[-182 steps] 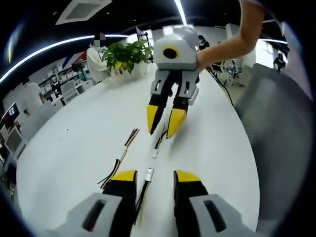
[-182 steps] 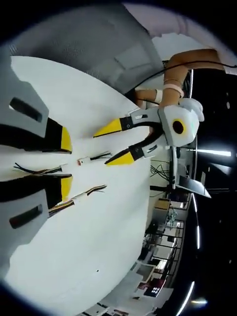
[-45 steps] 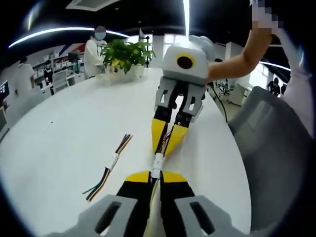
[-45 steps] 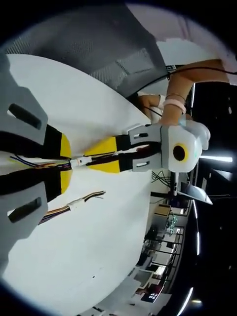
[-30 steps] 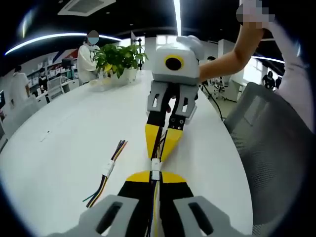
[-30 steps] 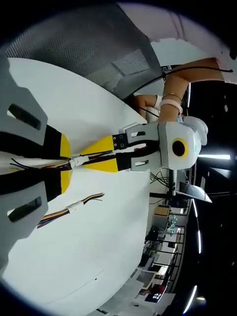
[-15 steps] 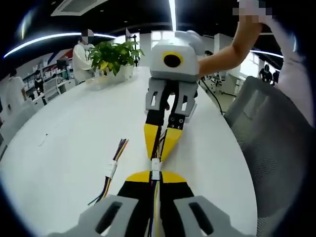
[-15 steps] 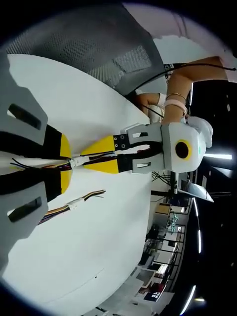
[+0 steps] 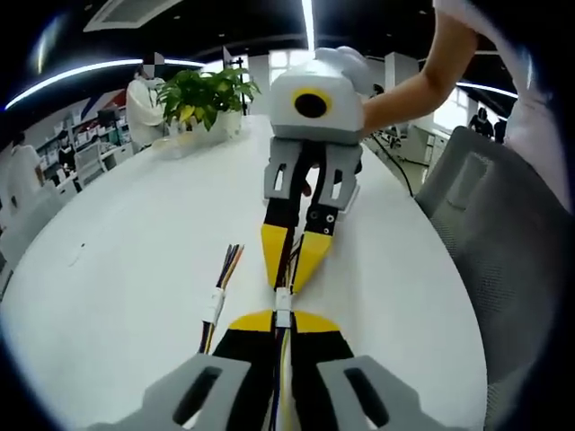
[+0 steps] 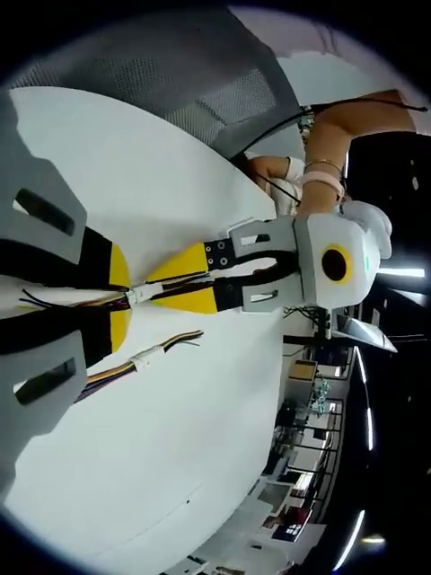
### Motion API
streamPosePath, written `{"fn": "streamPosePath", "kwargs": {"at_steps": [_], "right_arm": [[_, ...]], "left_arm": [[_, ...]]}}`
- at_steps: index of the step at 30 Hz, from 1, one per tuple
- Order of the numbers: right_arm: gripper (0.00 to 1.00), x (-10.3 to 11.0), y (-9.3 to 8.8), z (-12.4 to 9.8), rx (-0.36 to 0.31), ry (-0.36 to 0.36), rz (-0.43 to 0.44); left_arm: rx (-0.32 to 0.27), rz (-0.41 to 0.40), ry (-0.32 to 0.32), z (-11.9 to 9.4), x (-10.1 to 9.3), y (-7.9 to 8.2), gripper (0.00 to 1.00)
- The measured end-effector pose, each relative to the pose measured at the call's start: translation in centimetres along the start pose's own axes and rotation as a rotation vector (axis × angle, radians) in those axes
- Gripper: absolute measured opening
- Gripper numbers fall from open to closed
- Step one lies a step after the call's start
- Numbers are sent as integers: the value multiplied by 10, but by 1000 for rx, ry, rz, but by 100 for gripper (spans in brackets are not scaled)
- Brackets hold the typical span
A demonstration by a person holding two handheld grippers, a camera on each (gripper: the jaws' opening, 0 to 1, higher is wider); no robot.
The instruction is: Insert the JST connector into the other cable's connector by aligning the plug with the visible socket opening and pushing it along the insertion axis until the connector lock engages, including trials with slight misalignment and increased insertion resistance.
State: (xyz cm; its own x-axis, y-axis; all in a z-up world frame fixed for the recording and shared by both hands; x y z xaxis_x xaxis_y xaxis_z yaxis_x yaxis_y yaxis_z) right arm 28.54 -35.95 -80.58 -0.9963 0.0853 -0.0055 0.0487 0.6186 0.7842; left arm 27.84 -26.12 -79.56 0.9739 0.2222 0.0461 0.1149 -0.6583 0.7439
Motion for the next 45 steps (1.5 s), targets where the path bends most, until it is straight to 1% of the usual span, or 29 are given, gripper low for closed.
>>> {"fn": "streamPosePath", "kwargs": {"at_steps": [5, 8, 12, 17, 21, 24, 26, 28, 30, 33, 37, 43, 44, 45], "right_arm": [[2, -2, -3, 5, 5, 0, 18], [2, -2, -4, 7, 10, 0, 22], [2, 2, -5, 8, 12, 0, 30], [2, 4, -5, 8, 5, 0, 53], [3, 4, -5, 8, -3, -1, 73], [3, 5, -5, 8, -1, -3, 74], [3, 5, -5, 8, 1, -3, 74], [3, 5, -4, 7, 3, 7, 92], [3, 4, -4, 8, 6, 8, 89], [4, 5, -4, 8, 12, 1, 81], [4, 4, -3, 8, 16, 1, 111], [4, 4, -3, 8, 27, -12, 90], [4, 3, -3, 8, 31, -11, 111], [4, 3, -3, 8, 30, -9, 162]], "left_arm": [[9, -3, -6, 4, 3, -5, 0], [12, -25, -12, 6, 4, -7, 0], [19, -19, -25, 8, 3, -10, 0], [20, -14, -32, 9, 2, -11, 0], [17, -52, -34, 10, 3, -11, 0], [14, -46, -36, 10, 3, -11, 0], [15, -50, -35, 10, 3, -11, 0], [18, -39, -34, 10, 2, -11, 0], [21, -31, -30, 10, 2, -10, 0], [24, -51, -24, 10, 2, -11, 0], [40, -53, -10, 10, 1, -10, 0], [51, -58, 3, 9, 2, -10, 0], [53, -58, 4, 9, 2, -10, 0], [53, -62, 5, 9, 2, -10, 0]]}}
Point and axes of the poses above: the point that each gripper's makers call its tool centre point, and the gripper's own axes: z roughly forward along the fingers, x roughly to its left, y roughly out of its top, the point moved 6 cm from there along -z, roughly backward along the fingers, and after that the axes turned 5 degrees about x, right-handed, at the moved point
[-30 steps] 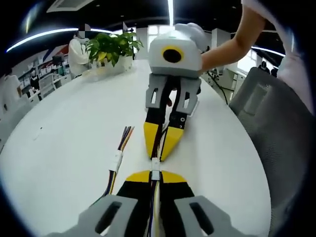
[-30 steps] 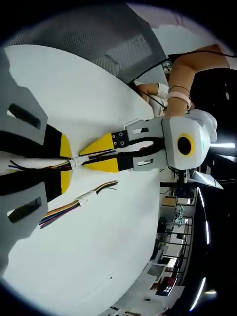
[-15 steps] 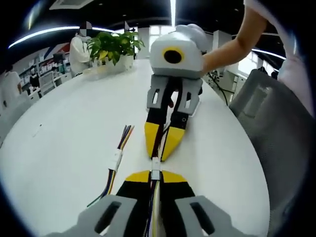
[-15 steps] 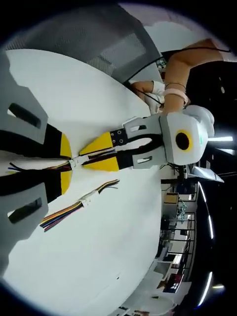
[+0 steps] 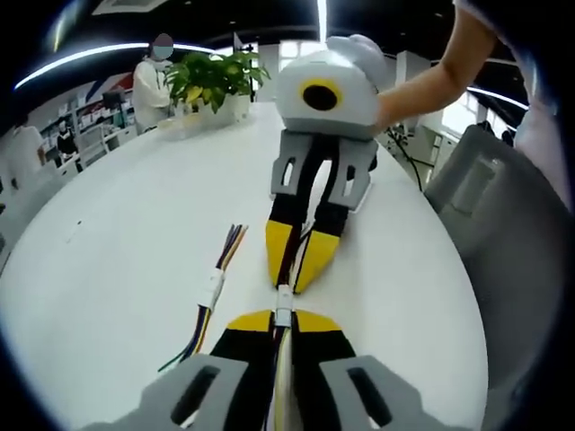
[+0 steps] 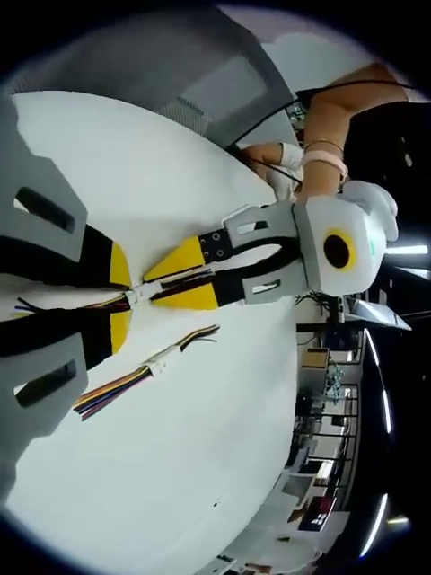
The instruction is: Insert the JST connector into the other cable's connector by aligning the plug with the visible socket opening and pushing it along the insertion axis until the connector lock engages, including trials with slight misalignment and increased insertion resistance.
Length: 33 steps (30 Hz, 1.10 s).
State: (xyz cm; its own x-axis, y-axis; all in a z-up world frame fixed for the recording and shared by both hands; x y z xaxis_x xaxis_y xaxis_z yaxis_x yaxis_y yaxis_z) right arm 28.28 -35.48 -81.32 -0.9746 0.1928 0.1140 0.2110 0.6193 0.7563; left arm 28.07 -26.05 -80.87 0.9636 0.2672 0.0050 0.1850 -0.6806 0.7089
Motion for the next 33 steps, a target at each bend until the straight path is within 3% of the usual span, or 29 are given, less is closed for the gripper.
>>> {"fn": "streamPosePath", "kwargs": {"at_steps": [1, 10, 14, 18, 21, 27, 33], "right_arm": [[4, -1, 0, 0, -5, 5, 37], [4, -2, 1, 1, 12, -14, -9], [4, -2, 1, 0, 25, -34, 11], [6, -1, 1, -4, 34, -77, -38], [12, 1, 6, -8, 11, -80, -28], [20, 3, 12, -18, -1, -112, -42], [30, 9, 12, -28, -7, -131, -34]], "left_arm": [[-2, -8, -2, 0, 1, 0, 1], [10, -3, 2, 0, 3, -1, 3], [26, -14, 31, -1, 5, -1, 8], [51, 29, 61, -5, 4, -2, 12], [60, 40, 66, -9, -1, -2, 15], [6, -26, 76, -20, -7, 2, 20], [-69, -78, 142, -38, -11, 9, 27]]}}
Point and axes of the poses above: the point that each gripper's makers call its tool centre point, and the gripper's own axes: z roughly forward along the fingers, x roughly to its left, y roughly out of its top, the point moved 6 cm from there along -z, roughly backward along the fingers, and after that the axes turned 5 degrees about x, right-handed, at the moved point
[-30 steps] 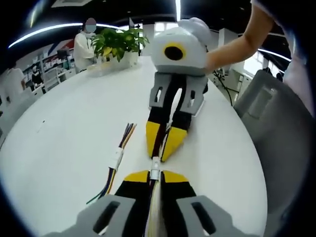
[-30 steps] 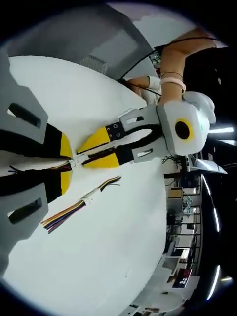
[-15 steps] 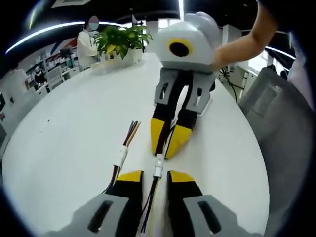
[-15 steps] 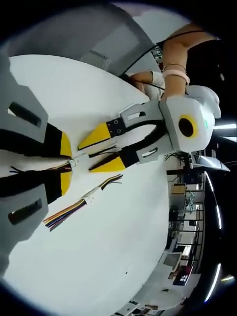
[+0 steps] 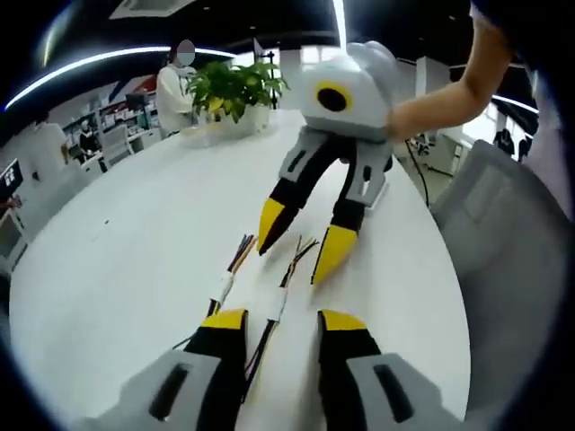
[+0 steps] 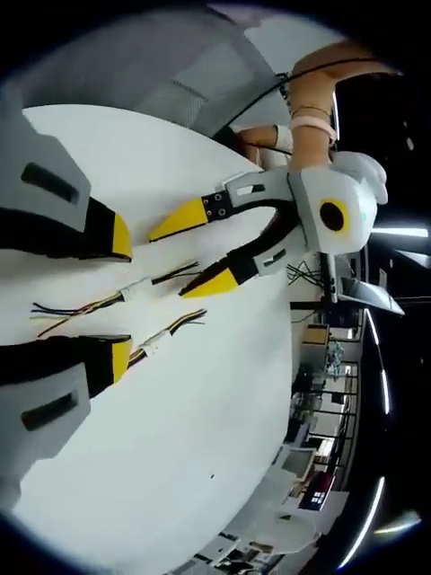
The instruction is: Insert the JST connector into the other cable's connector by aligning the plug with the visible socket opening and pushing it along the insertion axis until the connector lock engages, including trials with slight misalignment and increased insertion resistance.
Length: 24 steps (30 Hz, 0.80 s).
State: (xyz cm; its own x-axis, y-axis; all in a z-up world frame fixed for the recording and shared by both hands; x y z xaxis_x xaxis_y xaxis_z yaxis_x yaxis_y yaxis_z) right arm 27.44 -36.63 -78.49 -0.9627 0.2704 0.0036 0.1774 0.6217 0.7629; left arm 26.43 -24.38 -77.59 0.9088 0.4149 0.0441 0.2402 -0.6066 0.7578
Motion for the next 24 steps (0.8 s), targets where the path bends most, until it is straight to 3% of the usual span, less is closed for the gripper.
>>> {"fn": "streamPosePath", "kwargs": {"at_steps": [6, 10, 13, 15, 24], "right_arm": [[40, 5, 7, -12, -21, -27, 15], [44, 8, 16, -24, -61, -51, 45], [48, 11, 20, -30, -77, -67, 44], [49, 14, 23, -36, -85, -75, 48], [68, 28, 35, -60, -151, -121, 101]], "left_arm": [[-58, -27, 63, -18, -3, 7, 39], [-57, -28, 91, -27, -8, 11, 45], [-124, -119, 125, -38, -11, 26, 59], [-156, -114, 127, -46, -14, 34, 63], [-155, -109, 153, -63, -27, 45, 80]]}}
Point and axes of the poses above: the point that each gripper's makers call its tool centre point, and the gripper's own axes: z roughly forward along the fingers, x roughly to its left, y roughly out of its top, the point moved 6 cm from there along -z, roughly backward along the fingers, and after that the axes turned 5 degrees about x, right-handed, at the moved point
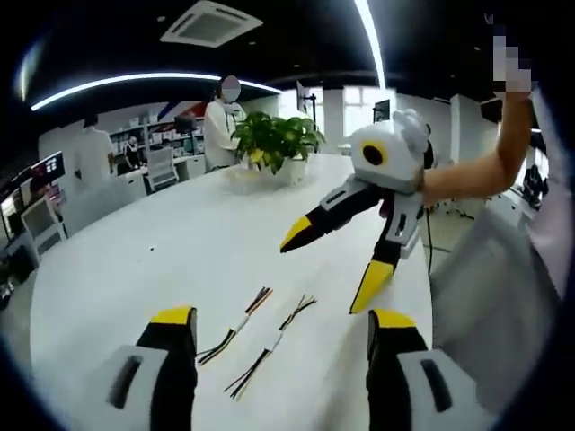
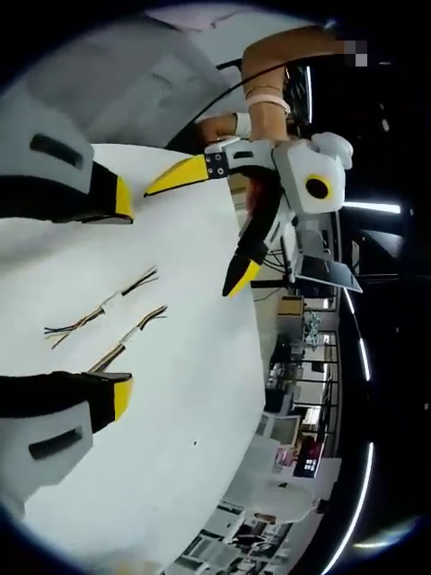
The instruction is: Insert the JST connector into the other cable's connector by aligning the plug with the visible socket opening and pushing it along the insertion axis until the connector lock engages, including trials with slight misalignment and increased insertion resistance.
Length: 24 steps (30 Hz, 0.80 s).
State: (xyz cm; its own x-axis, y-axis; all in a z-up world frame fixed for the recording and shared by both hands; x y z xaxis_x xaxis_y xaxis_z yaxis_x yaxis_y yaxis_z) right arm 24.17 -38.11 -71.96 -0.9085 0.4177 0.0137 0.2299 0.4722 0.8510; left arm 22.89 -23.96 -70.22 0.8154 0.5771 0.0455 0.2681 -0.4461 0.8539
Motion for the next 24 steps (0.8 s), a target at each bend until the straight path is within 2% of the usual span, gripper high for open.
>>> {"fn": "streamPosePath", "kwargs": {"at_steps": [3, 7, 10, 13, 15, 21, 24], "right_arm": [[75, 4, 4, -7, -16, -16, 20], [81, 9, 5, -15, -22, -38, 37], [86, 13, 6, -21, -37, -55, 62], [87, 16, 6, -27, -46, -71, 75], [90, 18, 4, -31, -45, -93, 78], [93, 30, 5, -46, -71, -118, 105], [93, 37, 4, -52, -77, -129, 119]], "left_arm": [[4, -6, 11, -5, -3, 0, 85], [0, 39, 29, -11, -8, -2, 90], [17, 44, 50, -15, -10, -7, 90], [4, 25, 68, -22, -14, -9, 92], [-20, 40, 76, -26, -16, -9, 93], [5, 16, 88, -38, -27, -16, 95], [-21, -17, 103, -45, -33, -20, 96]]}}
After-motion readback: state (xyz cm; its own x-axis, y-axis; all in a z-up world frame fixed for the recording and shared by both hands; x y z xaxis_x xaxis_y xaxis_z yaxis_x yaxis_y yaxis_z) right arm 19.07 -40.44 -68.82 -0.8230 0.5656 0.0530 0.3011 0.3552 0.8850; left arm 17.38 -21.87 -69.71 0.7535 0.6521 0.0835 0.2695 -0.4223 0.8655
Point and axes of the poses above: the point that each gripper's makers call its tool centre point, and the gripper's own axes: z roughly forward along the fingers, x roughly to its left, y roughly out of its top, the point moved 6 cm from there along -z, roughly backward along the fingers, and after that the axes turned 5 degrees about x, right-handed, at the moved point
